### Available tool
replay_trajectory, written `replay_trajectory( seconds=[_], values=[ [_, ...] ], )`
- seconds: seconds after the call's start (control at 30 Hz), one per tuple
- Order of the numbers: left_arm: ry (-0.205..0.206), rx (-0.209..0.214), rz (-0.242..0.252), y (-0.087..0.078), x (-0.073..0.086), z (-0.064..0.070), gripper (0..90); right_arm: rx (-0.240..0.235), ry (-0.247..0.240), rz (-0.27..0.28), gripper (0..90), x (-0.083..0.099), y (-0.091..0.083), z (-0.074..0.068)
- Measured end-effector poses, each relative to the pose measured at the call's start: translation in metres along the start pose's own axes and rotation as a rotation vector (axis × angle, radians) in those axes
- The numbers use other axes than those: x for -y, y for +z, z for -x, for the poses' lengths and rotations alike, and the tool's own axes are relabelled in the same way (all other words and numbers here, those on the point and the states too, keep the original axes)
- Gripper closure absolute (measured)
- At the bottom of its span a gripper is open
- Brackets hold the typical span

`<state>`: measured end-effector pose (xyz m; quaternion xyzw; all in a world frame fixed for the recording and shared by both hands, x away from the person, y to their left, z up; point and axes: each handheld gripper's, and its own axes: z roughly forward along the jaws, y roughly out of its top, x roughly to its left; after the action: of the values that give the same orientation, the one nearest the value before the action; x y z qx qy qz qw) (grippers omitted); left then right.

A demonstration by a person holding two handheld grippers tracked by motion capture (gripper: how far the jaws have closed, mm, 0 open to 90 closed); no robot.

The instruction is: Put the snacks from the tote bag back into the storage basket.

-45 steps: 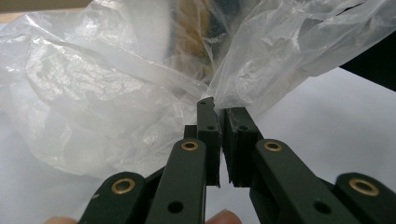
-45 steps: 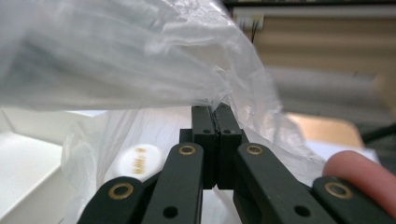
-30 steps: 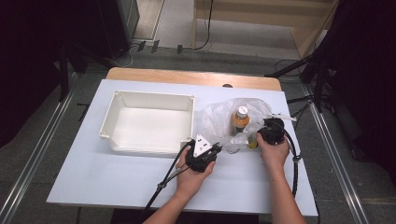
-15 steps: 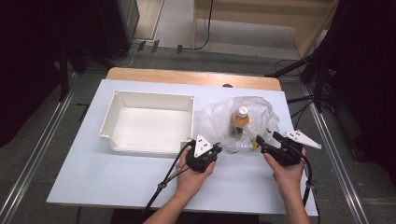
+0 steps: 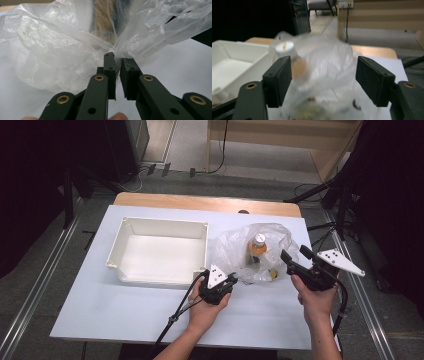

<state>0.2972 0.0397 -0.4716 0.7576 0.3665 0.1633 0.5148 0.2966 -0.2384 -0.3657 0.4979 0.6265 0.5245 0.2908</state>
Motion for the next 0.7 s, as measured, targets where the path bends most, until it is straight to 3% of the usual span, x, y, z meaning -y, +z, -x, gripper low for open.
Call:
replay_trajectory(
  seconds=[0.1, 0.17, 0.27, 0.37, 0.5, 0.57, 0.7],
  values=[
    [-0.001, -0.001, 0.001, 0.000, 0.000, 0.000, 83.6, 0.017, -0.019, 0.009, 37.4, -0.020, 0.012, 0.000],
    [-0.001, -0.001, 0.001, 0.000, 0.000, 0.000, 83.5, 0.018, -0.005, 0.000, 43.4, -0.030, 0.023, 0.004],
    [-0.002, -0.009, 0.000, 0.000, 0.000, 0.000, 84.3, 0.001, 0.016, -0.047, 52.7, -0.035, 0.045, 0.010],
    [0.015, -0.041, -0.004, 0.000, 0.001, 0.002, 86.8, -0.028, 0.021, -0.110, 65.6, -0.028, 0.067, 0.014],
    [0.022, -0.084, -0.018, 0.001, 0.001, 0.003, 89.4, 0.007, 0.001, -0.209, 87.7, -0.017, 0.095, 0.010],
    [0.026, -0.096, -0.037, 0.001, 0.000, 0.003, 89.8, -0.001, 0.037, -0.236, 90.0, -0.011, 0.106, 0.013],
    [0.032, -0.110, -0.069, 0.005, 0.000, 0.004, 90.0, 0.030, 0.116, -0.350, 90.0, 0.015, 0.127, 0.024]
  ],
)
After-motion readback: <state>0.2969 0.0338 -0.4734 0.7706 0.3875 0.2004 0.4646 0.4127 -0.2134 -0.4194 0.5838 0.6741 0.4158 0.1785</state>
